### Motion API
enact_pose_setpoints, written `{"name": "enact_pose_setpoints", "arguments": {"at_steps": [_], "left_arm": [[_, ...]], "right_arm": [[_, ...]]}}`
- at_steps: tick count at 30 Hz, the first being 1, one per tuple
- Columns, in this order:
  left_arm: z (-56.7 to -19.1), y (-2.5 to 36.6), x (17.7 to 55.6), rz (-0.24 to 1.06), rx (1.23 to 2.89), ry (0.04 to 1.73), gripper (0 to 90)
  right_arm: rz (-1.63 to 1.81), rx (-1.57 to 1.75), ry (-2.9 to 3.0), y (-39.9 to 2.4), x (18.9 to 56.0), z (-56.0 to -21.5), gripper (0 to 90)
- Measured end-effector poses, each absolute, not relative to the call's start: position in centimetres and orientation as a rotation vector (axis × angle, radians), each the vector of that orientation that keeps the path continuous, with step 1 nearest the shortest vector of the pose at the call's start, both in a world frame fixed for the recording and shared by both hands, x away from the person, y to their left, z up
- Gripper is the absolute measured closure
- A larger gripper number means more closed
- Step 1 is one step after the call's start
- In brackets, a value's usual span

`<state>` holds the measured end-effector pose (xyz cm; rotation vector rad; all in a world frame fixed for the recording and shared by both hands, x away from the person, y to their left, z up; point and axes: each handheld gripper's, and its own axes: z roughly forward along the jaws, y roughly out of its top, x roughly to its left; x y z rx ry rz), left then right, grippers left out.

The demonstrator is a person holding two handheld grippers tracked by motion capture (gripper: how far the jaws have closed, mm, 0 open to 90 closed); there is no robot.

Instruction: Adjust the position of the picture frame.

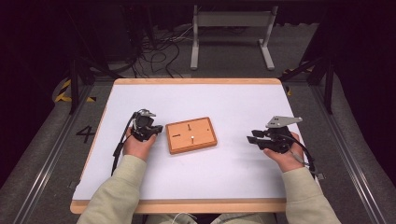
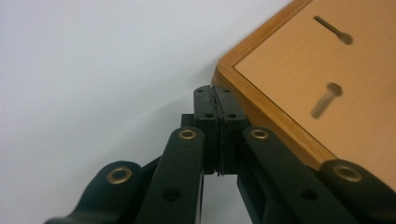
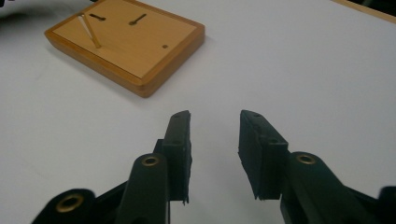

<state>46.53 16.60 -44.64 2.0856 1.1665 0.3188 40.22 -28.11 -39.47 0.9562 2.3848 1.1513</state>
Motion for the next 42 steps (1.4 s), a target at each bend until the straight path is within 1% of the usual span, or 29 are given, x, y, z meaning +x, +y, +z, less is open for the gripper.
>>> {"name": "enact_pose_setpoints", "arguments": {"at_steps": [4, 8, 9, 10, 14, 19, 20, 33, 42], "left_arm": [[-44.3, 17.6, 45.0, 0.294, 2.051, 1.125, 85.3], [-43.8, 18.4, 43.7, 0.297, 2.041, 1.099, 83.5], [-43.8, 18.4, 43.7, 0.297, 2.041, 1.099, 83.0], [-43.7, 18.6, 43.1, 0.296, 2.047, 1.086, 82.6], [-43.8, 19.1, 42.3, 0.293, 2.049, 1.049, 80.2], [-43.7, 19.9, 40.8, 0.306, 2.047, 0.99, 77.3], [-43.6, 20.2, 40.4, 0.306, 2.047, 0.976, 76.6], [-43.8, 20.6, 38.7, 0.313, 2.058, 0.963, 74.4], [-44.1, 20.7, 38.4, 0.296, 2.055, 0.966, 73.5]], "right_arm": [[1.19, 0.926, 2.459, -25.8, 42.0, -39.1, 73.0], [1.149, 0.886, 2.506, -23.4, 43.7, -38.8, 76.9], [1.149, 0.886, 2.506, -23.4, 43.7, -38.8, 76.9], [1.132, 0.875, 2.521, -22.4, 44.7, -38.7, 79.4], [1.103, 0.869, 2.537, -20.9, 46.1, -38.5, 82.1], [1.081, 0.874, 2.556, -18.9, 48.4, -38.7, 89.8], [1.063, 0.89, 2.562, -18.2, 49.3, -38.9, 90.0], [0.912, 0.892, 2.613, -13.0, 54.4, -40.8, 90.0], [0.798, 0.984, 2.641, -11.3, 56.6, -42.7, 90.0]]}}
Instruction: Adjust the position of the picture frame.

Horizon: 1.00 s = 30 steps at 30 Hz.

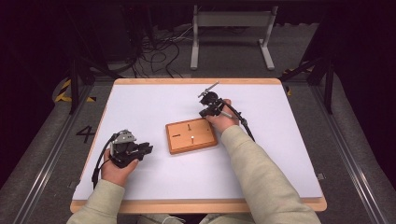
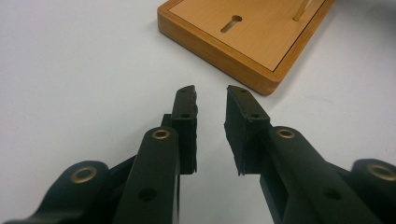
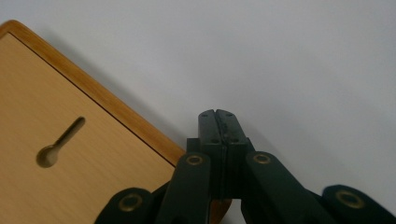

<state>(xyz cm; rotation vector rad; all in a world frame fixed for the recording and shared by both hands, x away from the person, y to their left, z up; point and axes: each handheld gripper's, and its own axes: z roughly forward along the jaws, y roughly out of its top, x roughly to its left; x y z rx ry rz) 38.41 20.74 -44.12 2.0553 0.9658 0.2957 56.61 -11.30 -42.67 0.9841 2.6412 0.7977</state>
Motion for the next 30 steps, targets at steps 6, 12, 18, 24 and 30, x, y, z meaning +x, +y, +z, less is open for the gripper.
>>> {"name": "enact_pose_setpoints", "arguments": {"at_steps": [6, 12, 18, 24, 30], "left_arm": [[-44.1, 20.4, 38.5, 0.291, 2.067, 0.951, 73.3], [-44.0, 20.1, 38.6, 0.294, 2.071, 0.943, 73.0], [-44.0, 19.8, 38.7, 0.284, 2.074, 0.933, 72.3], [-43.7, 19.6, 38.9, 0.291, 2.076, 0.911, 68.2], [-43.2, 19.2, 38.8, 0.299, 2.092, 0.847, 59.3]], "right_arm": [[0.777, 1.008, 2.679, -11.5, 56.7, -42.7, 90.0], [0.746, 1.002, 2.725, -11.8, 55.8, -42.5, 90.0], [0.759, 1.001, 2.727, -12.4, 54.8, -42.6, 90.0], [0.841, 0.989, 2.63, -13.4, 53.9, -41.8, 90.0], [0.944, 0.943, 2.574, -15.6, 51.3, -40.0, 85.5]]}}
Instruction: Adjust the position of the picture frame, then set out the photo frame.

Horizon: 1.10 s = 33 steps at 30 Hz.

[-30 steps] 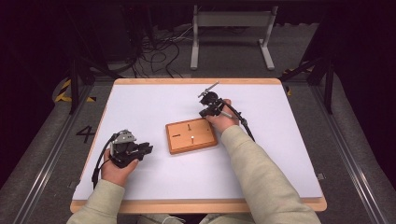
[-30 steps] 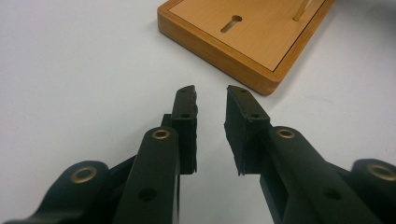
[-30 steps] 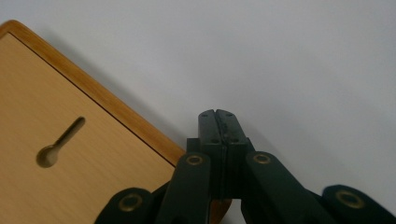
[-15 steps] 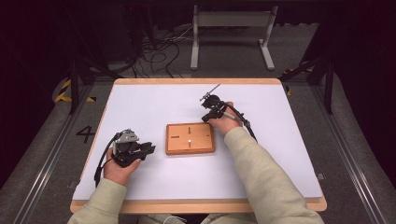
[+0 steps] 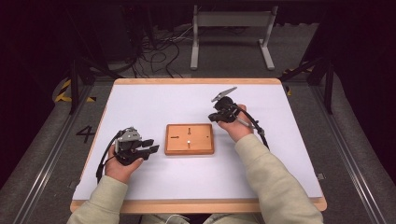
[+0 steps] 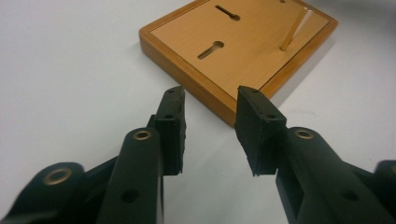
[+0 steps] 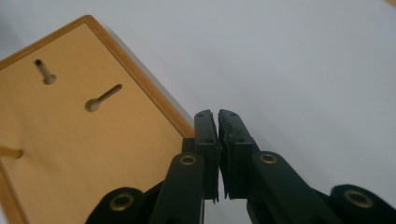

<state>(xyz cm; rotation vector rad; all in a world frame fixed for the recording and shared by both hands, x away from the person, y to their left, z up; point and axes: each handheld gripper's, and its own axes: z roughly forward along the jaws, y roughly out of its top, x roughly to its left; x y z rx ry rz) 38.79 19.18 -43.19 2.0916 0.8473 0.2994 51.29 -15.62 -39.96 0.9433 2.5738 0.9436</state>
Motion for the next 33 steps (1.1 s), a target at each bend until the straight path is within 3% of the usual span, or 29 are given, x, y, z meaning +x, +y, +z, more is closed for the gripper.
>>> {"name": "enact_pose_setpoints", "arguments": {"at_steps": [10, 17, 29, 33], "left_arm": [[-42.7, 18.2, 38.8, 0.336, 2.095, 0.789, 50.1], [-42.7, 17.8, 38.9, 0.357, 2.102, 0.765, 47.2], [-42.4, 17.3, 39.2, 0.33, 2.056, 0.747, 39.0], [-42.2, 16.8, 39.4, 0.284, 2.035, 0.713, 42.1]], "right_arm": [[1.126, 0.872, 2.454, -20.7, 45.8, -37.1, 72.3], [1.209, 0.872, 2.378, -23.8, 41.6, -37.1, 67.0], [1.257, 0.91, 2.328, -26.7, 39.8, -36.8, 59.9], [1.255, 0.937, 2.317, -27.3, 39.6, -37.0, 59.6]]}}
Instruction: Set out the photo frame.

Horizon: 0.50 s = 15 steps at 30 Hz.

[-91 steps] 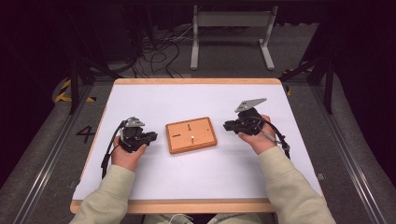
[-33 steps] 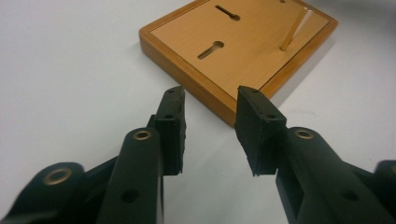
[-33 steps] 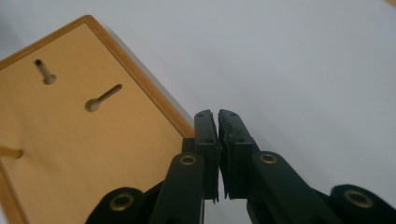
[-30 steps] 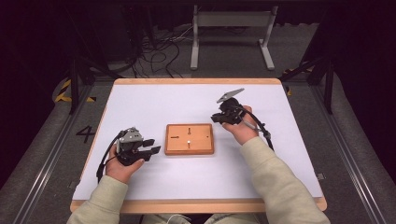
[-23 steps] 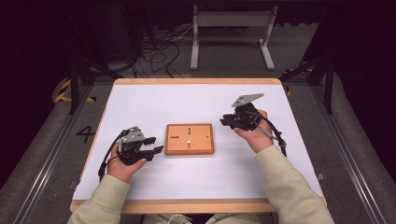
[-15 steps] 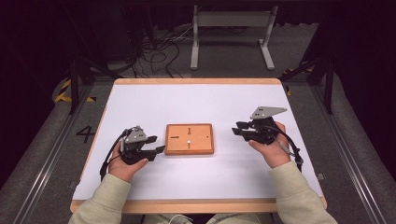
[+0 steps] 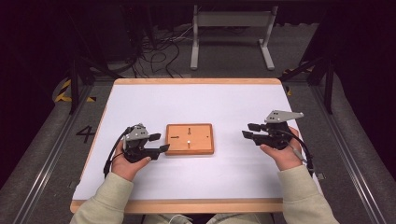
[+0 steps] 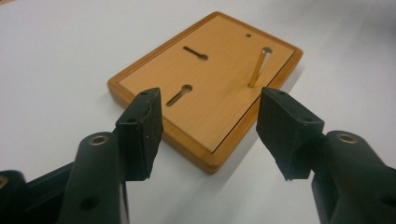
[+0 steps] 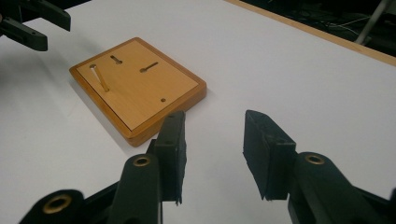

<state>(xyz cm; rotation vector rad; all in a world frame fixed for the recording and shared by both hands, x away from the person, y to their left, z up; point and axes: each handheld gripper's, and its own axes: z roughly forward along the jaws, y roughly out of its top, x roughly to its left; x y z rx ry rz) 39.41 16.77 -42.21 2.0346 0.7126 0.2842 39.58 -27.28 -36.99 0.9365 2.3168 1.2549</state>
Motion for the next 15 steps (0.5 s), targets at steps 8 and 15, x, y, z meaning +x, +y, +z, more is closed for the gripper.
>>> {"name": "enact_pose_setpoints", "arguments": {"at_steps": [8, 15], "left_arm": [[-42.4, 15.1, 40.2, 0.21, 2.024, 0.644, 42.5], [-43.2, 12.9, 40.9, 0.177, 2.031, 0.619, 42.5]], "right_arm": [[1.26, 0.986, 2.287, -28.6, 39.0, -37.3, 59.6], [1.253, 1.019, 2.271, -29.5, 38.5, -37.4, 59.6]]}}
